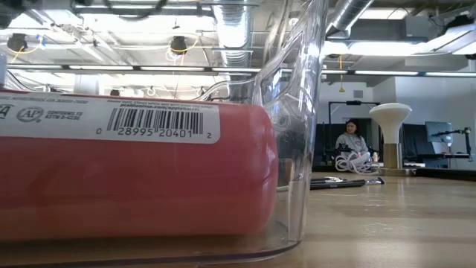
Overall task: Pick & Place Paint Supplies
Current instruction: Adjust the transparent bin on the table
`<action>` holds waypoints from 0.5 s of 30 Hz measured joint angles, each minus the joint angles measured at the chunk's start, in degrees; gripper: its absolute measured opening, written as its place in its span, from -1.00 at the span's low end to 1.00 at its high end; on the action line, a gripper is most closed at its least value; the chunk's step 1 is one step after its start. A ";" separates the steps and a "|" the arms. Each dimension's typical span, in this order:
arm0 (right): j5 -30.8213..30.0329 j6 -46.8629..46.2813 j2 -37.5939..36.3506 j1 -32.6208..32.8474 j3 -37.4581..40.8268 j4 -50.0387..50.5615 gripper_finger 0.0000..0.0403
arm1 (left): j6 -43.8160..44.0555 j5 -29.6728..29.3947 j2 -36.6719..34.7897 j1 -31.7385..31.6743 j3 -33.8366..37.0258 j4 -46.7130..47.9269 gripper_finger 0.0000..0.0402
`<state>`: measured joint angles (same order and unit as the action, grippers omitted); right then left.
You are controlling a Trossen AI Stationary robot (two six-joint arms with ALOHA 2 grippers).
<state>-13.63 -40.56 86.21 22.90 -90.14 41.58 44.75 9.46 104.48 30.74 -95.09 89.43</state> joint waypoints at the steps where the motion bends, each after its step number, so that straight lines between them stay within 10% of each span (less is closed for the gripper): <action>1: 0.00 0.02 0.00 -0.02 0.00 0.03 -0.06 | 0.82 -1.20 -1.58 -0.23 0.00 -0.42 -0.31; 7: 0.04 1.70 0.00 -0.12 0.00 1.30 -0.06 | 7.28 -16.16 -11.44 -1.68 0.00 -8.77 -0.32; 15: 1.73 2.08 0.00 -1.72 0.00 4.99 -0.06 | 10.64 -51.05 -20.59 -3.14 0.00 -24.62 -0.39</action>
<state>-11.90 -38.48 86.21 21.18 -90.15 46.57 55.39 -41.59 83.89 27.59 -95.09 64.81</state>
